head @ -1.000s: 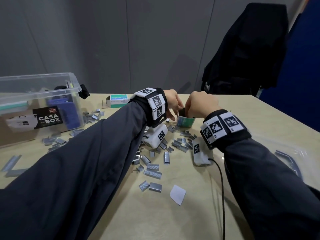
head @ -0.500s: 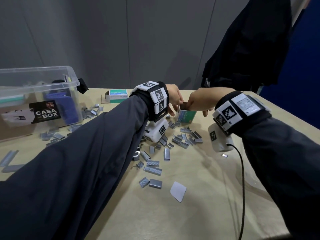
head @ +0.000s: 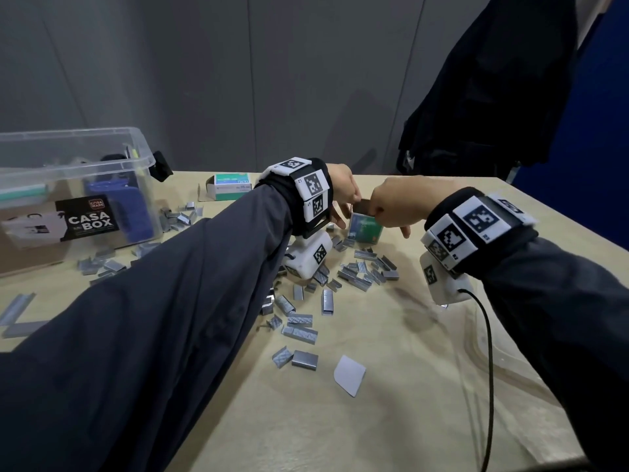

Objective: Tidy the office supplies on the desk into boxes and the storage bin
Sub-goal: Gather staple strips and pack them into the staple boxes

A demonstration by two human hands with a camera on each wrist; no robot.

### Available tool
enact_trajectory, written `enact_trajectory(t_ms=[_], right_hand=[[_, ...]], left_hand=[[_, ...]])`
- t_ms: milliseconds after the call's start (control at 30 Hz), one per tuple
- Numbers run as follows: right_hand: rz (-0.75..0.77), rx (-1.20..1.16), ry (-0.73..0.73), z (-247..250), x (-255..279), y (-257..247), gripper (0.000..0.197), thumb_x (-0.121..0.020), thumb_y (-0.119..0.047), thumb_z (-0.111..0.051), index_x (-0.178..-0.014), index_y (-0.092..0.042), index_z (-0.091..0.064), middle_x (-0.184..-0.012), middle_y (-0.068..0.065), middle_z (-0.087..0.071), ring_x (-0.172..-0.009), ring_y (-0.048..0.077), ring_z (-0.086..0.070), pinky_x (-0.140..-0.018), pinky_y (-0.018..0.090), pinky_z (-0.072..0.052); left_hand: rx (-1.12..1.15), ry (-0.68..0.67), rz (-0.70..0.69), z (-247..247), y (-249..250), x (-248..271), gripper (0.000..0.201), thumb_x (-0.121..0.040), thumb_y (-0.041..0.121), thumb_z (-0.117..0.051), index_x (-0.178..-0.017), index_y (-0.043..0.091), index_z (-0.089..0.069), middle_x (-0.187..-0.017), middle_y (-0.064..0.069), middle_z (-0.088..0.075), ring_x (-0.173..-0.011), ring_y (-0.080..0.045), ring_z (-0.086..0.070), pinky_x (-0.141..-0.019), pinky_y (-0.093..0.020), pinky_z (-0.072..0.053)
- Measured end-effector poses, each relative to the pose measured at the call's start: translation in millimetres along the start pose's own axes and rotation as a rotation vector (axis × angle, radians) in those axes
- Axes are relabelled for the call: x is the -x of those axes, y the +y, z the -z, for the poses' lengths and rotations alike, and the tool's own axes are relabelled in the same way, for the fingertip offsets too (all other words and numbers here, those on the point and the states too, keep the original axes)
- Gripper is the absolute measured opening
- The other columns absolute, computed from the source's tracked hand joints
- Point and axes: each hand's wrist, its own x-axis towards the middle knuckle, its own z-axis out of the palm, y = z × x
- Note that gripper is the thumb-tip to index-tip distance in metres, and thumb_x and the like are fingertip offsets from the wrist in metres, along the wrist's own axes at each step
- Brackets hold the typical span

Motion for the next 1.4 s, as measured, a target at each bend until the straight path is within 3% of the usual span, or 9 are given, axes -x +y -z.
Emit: enact_trajectory(t_ms=[133, 200, 300, 433, 533, 700, 900, 1067, 1400], right_hand=[[-0.066, -0.163, -0.126, -2.1, -1.0, -3.0, 0.034, -0.102, -0.011, -0.034, -0.126, -0.001, -0.057, -0.056, 0.001, -0.058, -0.054, 0.014, -0.055, -0.052, 0.023, -0.041], [-0.063, -0.198, -0.185, -0.1, 4.2, -3.1, 0.036, -0.103, -0.013, -0.032, -0.130, -0.002, -0.053, -0.046, -0.001, -0.060, -0.053, 0.013, -0.055, -0.053, 0.022, -0.040], [-0.016, -0.332, -0.186, 7.1, 18.9, 0.8, 0.034, -0.102, -0.012, -0.037, -0.127, -0.005, -0.058, -0.064, 0.004, -0.068, -0.059, 0.016, -0.063, -0.059, 0.024, -0.047], [0.084, -0.306, -0.004, 16.4, 37.4, 11.3, 0.032, -0.097, -0.006, -0.046, -0.103, -0.018, -0.074, -0.052, -0.012, -0.067, -0.063, 0.008, -0.069, -0.062, 0.021, -0.050], [0.068, -0.277, 0.151, 18.0, 43.7, 13.5, 0.034, -0.094, -0.007, -0.048, -0.088, -0.026, -0.076, -0.068, -0.012, -0.071, -0.059, 0.000, -0.064, -0.069, 0.024, -0.053], [-0.004, -0.209, 0.048, 7.9, 35.5, 8.6, 0.027, -0.089, -0.017, -0.063, -0.092, -0.040, -0.075, -0.092, -0.014, -0.061, -0.101, 0.016, -0.056, -0.091, 0.032, -0.050], [-0.207, -0.328, -0.161, -8.1, 24.5, -3.5, 0.031, -0.099, -0.020, -0.042, -0.118, -0.013, -0.066, -0.072, 0.003, -0.063, -0.053, 0.014, -0.052, -0.049, 0.023, -0.040], [-0.218, -0.365, -0.230, -10.0, 21.0, -6.4, 0.025, -0.100, -0.025, -0.040, -0.090, -0.010, -0.058, -0.060, 0.007, -0.065, -0.052, 0.017, -0.045, -0.051, 0.026, -0.035], [-0.238, -0.355, -0.216, -8.7, 22.7, -11.5, 0.034, -0.100, -0.022, -0.035, -0.123, -0.009, -0.055, -0.062, 0.005, -0.059, -0.051, 0.015, -0.046, -0.047, 0.024, -0.036]], left_hand=[[0.044, -0.076, 0.008, 4.5, -1.5, 4.3, 0.024, -0.099, 0.006, -0.050, -0.116, -0.006, -0.062, -0.105, -0.028, -0.065, -0.073, -0.032, -0.069, -0.050, -0.030, -0.059], [0.032, -0.117, 0.001, 8.1, -3.3, 8.8, 0.023, -0.097, 0.007, -0.054, -0.116, -0.002, -0.064, -0.105, -0.027, -0.068, -0.085, -0.034, -0.071, -0.068, -0.034, -0.060], [0.016, -0.139, -0.018, 9.9, -8.1, 12.6, 0.023, -0.094, 0.005, -0.058, -0.116, 0.000, -0.065, -0.100, -0.025, -0.070, -0.085, -0.031, -0.071, -0.076, -0.037, -0.059], [-0.021, -0.145, -0.068, 9.4, -12.4, 16.4, 0.021, -0.093, 0.001, -0.058, -0.111, -0.002, -0.068, -0.080, -0.017, -0.070, -0.071, -0.024, -0.069, -0.072, -0.035, -0.060], [-0.045, -0.133, -0.086, 7.7, -11.8, 18.0, 0.021, -0.093, -0.001, -0.058, -0.111, -0.003, -0.068, -0.075, -0.016, -0.069, -0.067, -0.022, -0.068, -0.067, -0.034, -0.060], [-0.065, -0.097, -0.085, 6.2, -11.2, 19.0, 0.020, -0.093, 0.001, -0.058, -0.110, 0.000, -0.069, -0.073, -0.014, -0.069, -0.066, -0.021, -0.068, -0.065, -0.032, -0.060], [-0.040, -0.080, -0.090, 0.8, -10.8, 19.3, 0.020, -0.094, 0.000, -0.057, -0.109, -0.004, -0.068, -0.075, -0.018, -0.067, -0.056, -0.017, -0.066, -0.058, -0.029, -0.059], [-0.042, -0.074, -0.082, 0.9, -9.8, 18.6, 0.019, -0.094, 0.000, -0.057, -0.108, -0.004, -0.069, -0.078, -0.019, -0.068, -0.057, -0.017, -0.066, -0.059, -0.029, -0.058], [-0.074, -0.066, -0.087, 1.9, -9.4, 15.7, 0.019, -0.096, 0.003, -0.055, -0.108, -0.001, -0.069, -0.073, -0.014, -0.068, -0.054, -0.014, -0.066, -0.057, -0.026, -0.056]])
